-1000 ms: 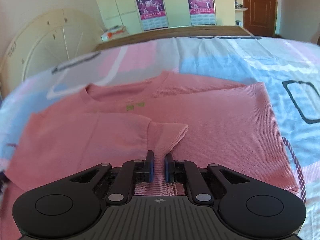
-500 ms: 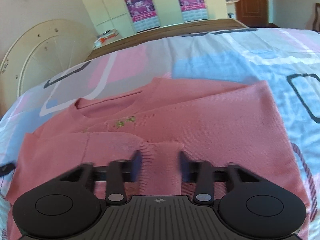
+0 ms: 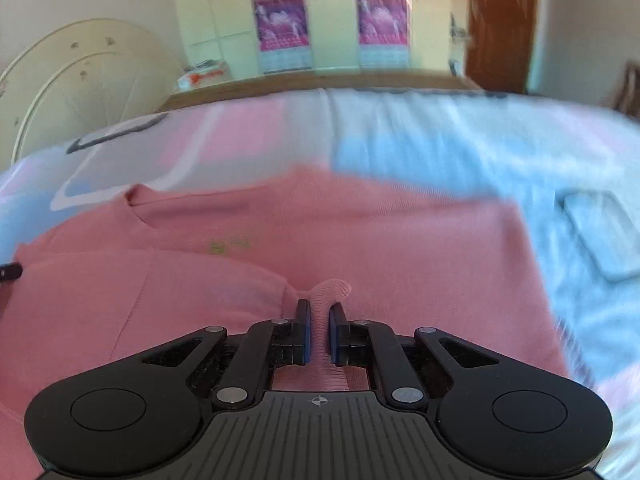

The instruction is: Fold small clothes

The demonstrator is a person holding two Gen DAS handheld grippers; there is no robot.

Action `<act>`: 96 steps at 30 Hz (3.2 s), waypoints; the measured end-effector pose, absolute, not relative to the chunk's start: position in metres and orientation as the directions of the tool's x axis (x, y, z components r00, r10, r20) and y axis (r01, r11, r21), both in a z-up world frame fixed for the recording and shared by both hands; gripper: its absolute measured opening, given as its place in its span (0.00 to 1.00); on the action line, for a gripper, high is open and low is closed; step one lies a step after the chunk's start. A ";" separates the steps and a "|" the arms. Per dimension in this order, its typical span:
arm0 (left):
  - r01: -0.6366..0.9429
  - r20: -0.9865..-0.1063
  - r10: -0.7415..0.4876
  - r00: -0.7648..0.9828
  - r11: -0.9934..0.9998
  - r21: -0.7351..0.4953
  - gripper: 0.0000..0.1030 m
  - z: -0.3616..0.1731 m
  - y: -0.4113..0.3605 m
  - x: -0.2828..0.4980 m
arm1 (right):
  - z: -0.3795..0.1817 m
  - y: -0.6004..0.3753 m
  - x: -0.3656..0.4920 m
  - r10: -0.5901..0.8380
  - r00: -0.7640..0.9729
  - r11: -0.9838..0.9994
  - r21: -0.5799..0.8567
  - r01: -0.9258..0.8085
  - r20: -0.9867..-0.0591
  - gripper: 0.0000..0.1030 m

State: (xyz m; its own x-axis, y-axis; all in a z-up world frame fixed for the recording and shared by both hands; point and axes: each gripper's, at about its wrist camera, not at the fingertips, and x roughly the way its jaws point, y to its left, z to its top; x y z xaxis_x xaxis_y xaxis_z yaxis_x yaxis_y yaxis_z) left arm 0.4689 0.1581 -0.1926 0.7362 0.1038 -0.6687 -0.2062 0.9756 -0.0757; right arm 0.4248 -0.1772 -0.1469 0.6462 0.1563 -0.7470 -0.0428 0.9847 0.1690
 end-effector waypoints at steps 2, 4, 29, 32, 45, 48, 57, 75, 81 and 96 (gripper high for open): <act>-0.211 -0.665 0.110 0.738 0.975 -0.073 0.14 -0.191 0.157 0.468 | -0.141 -0.175 0.424 0.144 0.657 0.988 0.145 -0.053 -0.740 0.08; -0.218 -0.657 0.131 0.742 0.975 -0.052 0.19 -0.185 0.155 0.462 | -0.133 -0.181 0.420 0.131 0.684 0.987 0.162 -0.019 -0.718 0.09; -0.050 -0.715 0.079 0.695 0.997 0.062 0.61 -0.165 0.070 0.394 | -0.127 -0.148 0.377 0.230 0.611 0.972 0.143 -0.188 -0.758 0.09; -0.014 -0.714 0.050 0.698 0.998 0.056 0.63 -0.161 0.054 0.382 | -0.137 -0.151 0.370 0.208 0.599 0.975 0.114 -0.191 -0.773 0.09; 0.050 -0.735 -0.008 0.678 0.998 0.035 0.67 -0.160 -0.002 0.333 | -0.110 -0.154 0.315 0.312 0.589 0.946 0.181 -0.270 -0.745 0.22; 0.061 -0.745 -0.006 0.667 0.997 0.047 0.68 -0.169 -0.013 0.324 | -0.118 -0.146 0.303 0.330 0.557 0.934 0.180 -0.307 -0.762 0.22; -0.003 -0.758 0.075 0.647 0.995 0.095 0.80 -0.191 -0.002 0.289 | -0.140 -0.187 0.265 0.266 0.544 0.935 0.075 -0.347 -0.796 0.22; -0.014 -0.776 0.086 0.625 0.995 0.098 0.77 -0.185 0.000 0.185 | -0.123 -0.182 0.176 0.354 0.533 0.902 0.131 -0.410 -0.768 0.22; -0.007 -0.774 0.068 0.630 0.997 0.082 0.80 -0.187 0.022 0.162 | -0.136 -0.182 0.148 0.233 0.545 0.935 0.031 -0.354 -0.806 0.23; -0.129 -0.776 0.084 0.625 0.992 0.003 0.80 -0.170 0.093 0.085 | -0.116 -0.234 0.076 0.009 0.601 0.996 -0.046 -0.076 -0.799 0.74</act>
